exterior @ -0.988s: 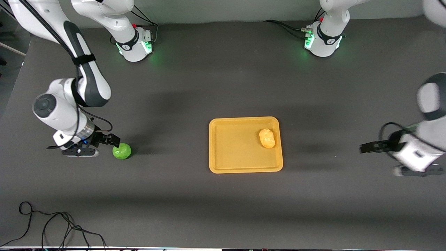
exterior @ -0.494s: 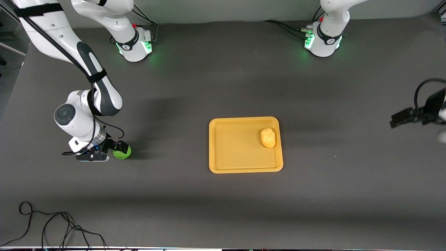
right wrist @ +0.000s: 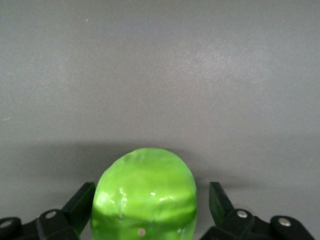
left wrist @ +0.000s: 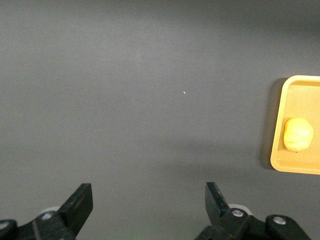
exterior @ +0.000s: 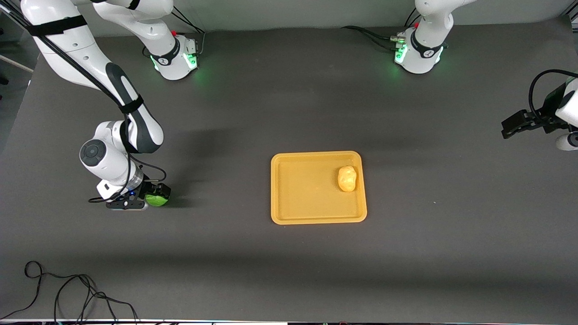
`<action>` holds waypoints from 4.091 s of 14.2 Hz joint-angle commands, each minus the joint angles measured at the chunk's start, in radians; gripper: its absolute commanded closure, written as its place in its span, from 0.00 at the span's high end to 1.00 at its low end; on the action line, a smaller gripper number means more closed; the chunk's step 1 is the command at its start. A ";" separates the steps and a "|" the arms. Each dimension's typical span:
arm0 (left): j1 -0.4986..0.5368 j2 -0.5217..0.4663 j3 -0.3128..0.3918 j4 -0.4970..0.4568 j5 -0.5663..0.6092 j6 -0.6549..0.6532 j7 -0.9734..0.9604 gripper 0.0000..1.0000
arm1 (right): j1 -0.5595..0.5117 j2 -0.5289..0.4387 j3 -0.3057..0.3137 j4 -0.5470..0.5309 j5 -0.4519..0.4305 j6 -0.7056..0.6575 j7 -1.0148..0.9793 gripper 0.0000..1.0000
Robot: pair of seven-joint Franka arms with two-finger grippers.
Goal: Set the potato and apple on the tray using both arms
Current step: 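Close the right gripper on the green apple and lift it, then carry the apple with the right gripper over the tray, then lower the apple beside the potato and open the right gripper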
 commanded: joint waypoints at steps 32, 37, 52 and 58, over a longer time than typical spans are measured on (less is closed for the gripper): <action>-0.369 -0.030 0.352 -0.064 -0.025 0.115 -0.002 1.00 | 0.746 0.411 0.011 1.231 -0.012 -0.839 0.833 0.42; -0.369 -0.029 0.352 -0.064 -0.027 0.119 -0.004 1.00 | 0.771 0.551 0.011 1.227 -0.055 -0.704 0.832 0.42; -0.371 -0.029 0.347 -0.062 -0.028 0.118 -0.005 1.00 | 0.779 0.635 0.008 1.158 -0.095 -0.521 0.839 0.43; -0.368 -0.029 0.348 -0.064 -0.028 0.111 -0.005 1.00 | 0.770 0.635 0.003 1.156 -0.119 -0.521 0.833 0.48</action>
